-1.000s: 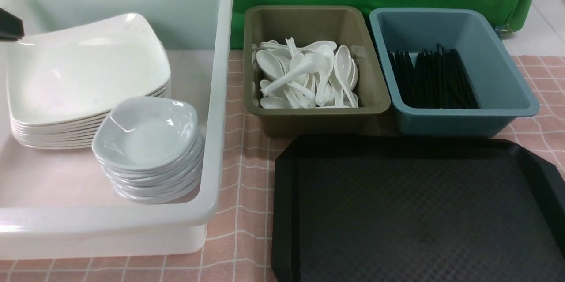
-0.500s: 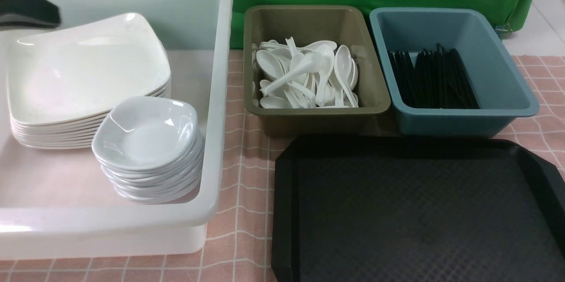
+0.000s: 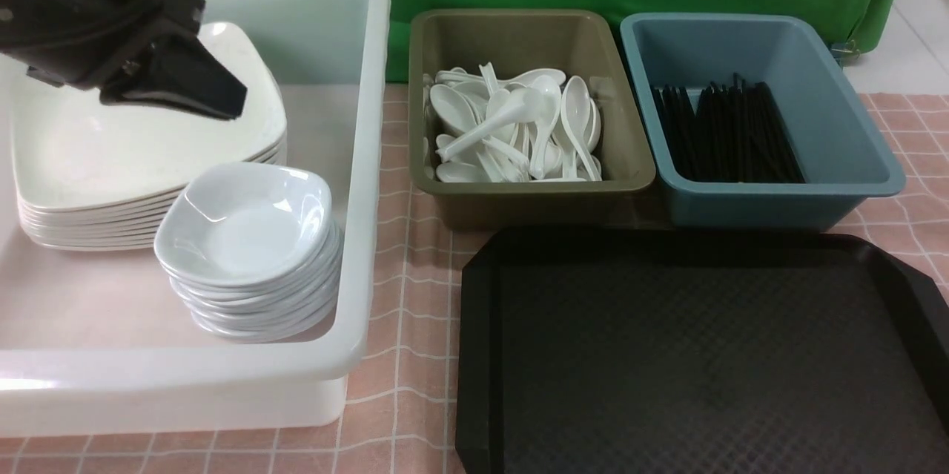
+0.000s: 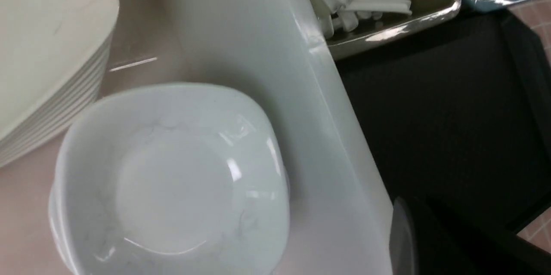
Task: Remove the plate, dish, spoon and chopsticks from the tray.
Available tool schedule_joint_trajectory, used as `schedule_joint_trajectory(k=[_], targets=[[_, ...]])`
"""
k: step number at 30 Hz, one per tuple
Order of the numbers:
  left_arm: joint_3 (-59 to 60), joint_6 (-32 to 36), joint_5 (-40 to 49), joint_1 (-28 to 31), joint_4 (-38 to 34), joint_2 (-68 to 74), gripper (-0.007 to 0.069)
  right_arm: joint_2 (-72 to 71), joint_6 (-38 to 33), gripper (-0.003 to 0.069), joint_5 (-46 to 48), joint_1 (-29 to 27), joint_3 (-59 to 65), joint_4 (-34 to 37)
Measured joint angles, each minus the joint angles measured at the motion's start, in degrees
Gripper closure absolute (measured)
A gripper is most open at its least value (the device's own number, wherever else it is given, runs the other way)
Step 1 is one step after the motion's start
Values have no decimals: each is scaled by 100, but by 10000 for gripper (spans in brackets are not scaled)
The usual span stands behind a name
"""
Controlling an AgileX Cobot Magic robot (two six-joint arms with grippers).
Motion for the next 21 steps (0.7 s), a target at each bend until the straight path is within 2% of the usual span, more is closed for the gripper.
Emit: schedule_joint_trajectory(k=[7,13,18,21], targets=[[0,-96,0,-103,245,0,624,-553,0,557,53,-843,1038,-138],[0,-433,-5,-159,293,-11,624,-684,0,546,266,-1137,1085,-210],[221,-658,-30,-599,700,-144,624,-684,0,541,295,-1137,1085,-215],[639,-785,-35,-1255,1261,-517,624,-684,0,536,299,-1137,1085,-220]])
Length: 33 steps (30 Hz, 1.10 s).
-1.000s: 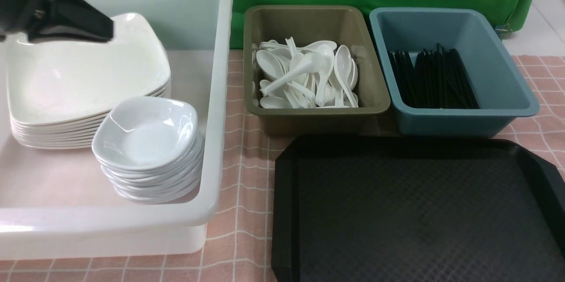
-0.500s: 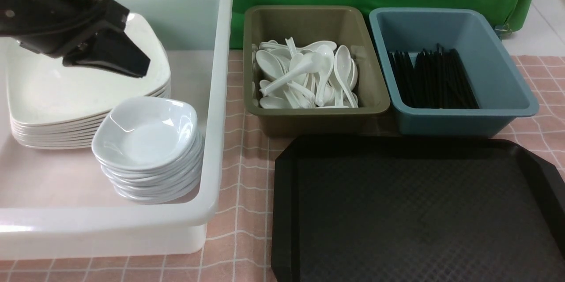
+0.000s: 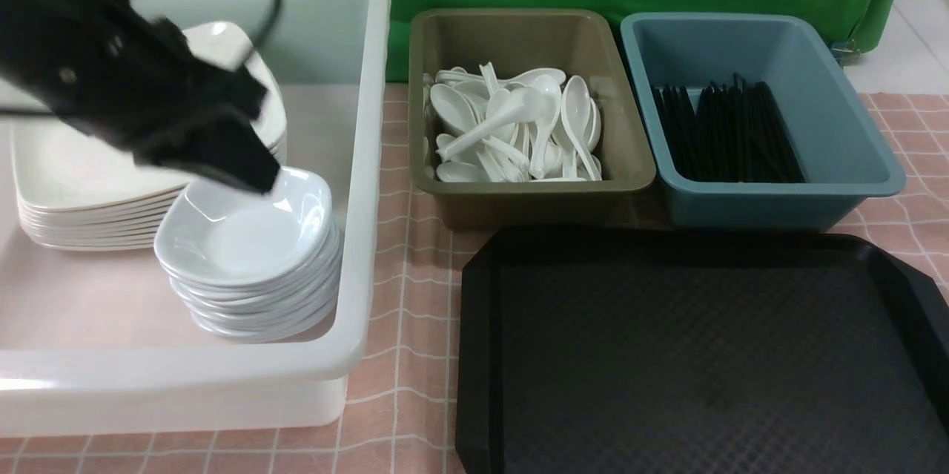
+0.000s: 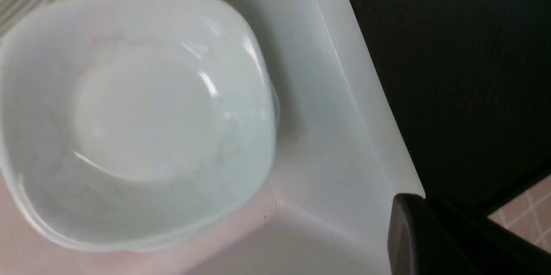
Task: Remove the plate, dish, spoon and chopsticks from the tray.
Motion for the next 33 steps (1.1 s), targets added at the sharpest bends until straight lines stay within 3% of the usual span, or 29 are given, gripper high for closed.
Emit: schedule_joint_trajectory(k=[5,8,11,12,13,14,19,33], targets=[[1111,-495,-1,-964,298,-1290,624,0,0,523,0,0,0,0],[1642,-551,-255,-1251,285,-1914,624,0,0,517,0,0,0,0],[2506,-581,-1516,-1529,190,-2885,624,0,0,510,0,0,0,0],[3035,-581,-2443,-1614,137,-3439,624,0,0,504,0,0,-4,0],[3166,-581,-2562,-1628,131,-3569,624,0,0,503,0,0,-4,0],[3663,-581,-3447,-1642,50,-4071,624,0,0,498,0,0,-4,0],[4737,-587,-5249,-1642,-178,-5309,624,0,0,487,0,0,-4,0],[5536,-599,-5619,-1642,296,-6032,624,0,0,454,0,0,-4,0]])
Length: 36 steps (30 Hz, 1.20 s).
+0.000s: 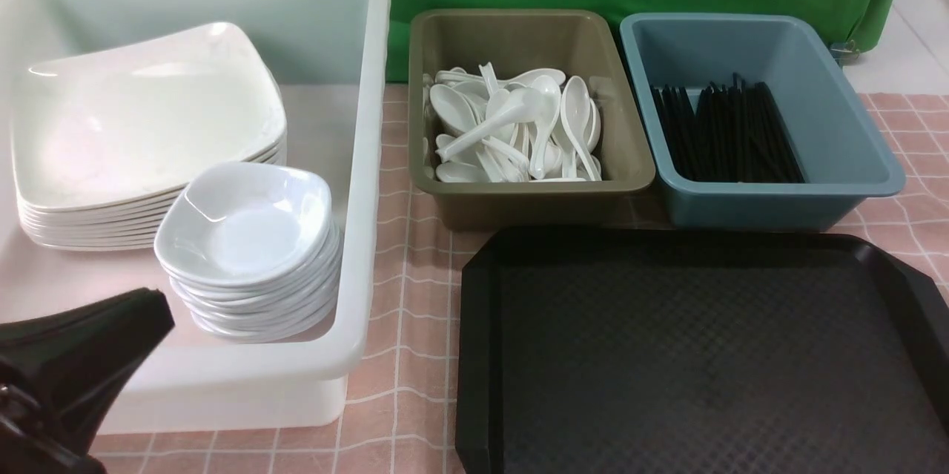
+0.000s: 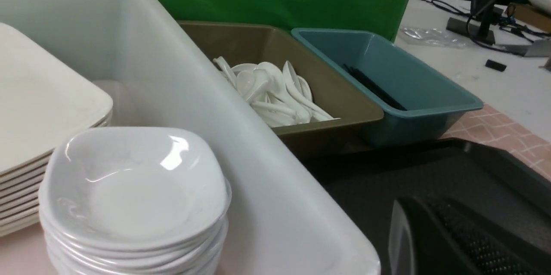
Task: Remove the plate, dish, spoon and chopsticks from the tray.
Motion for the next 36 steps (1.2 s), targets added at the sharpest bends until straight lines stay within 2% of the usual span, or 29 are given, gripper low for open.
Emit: schedule_joint_trajectory(k=[2,7,10,17,19,25,36], targets=[[29,-71,-39,0,322,-13,624,0,0,449,0,0,0,0],[450,-912,-383,154,1465,-504,624,0,0,436,0,0,0,0],[958,-1275,-493,649,1991,-1148,624,0,0,428,0,0,0,0],[1936,-1370,-487,1825,2195,-2164,624,0,0,421,2,0,0,0],[2035,-1374,-454,1979,2195,-2196,624,0,0,421,2,0,0,0],[2047,-1385,-123,2081,2215,-2217,624,0,0,421,2,0,0,0],[2047,-1502,-99,2350,2172,-2217,621,0,0,419,2,0,0,0]])
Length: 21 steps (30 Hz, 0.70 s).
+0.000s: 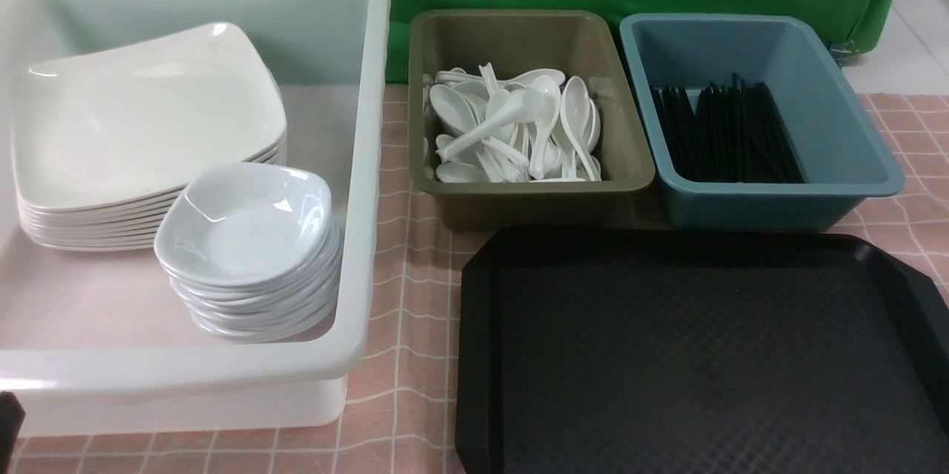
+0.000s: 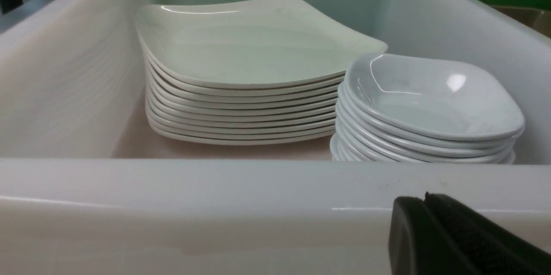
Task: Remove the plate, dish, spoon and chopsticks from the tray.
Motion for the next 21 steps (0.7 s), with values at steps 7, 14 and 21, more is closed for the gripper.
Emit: schedule_joint_trajectory(k=[7,14,21], targets=[[0,-37,0,-106,0,0,621,0,0,419,0,0,0,0],[0,-37,0,-111,-4,0,620,0,0,419,0,0,0,0],[0,-37,0,-111,-11,0,620,0,0,419,0,0,0,0]])
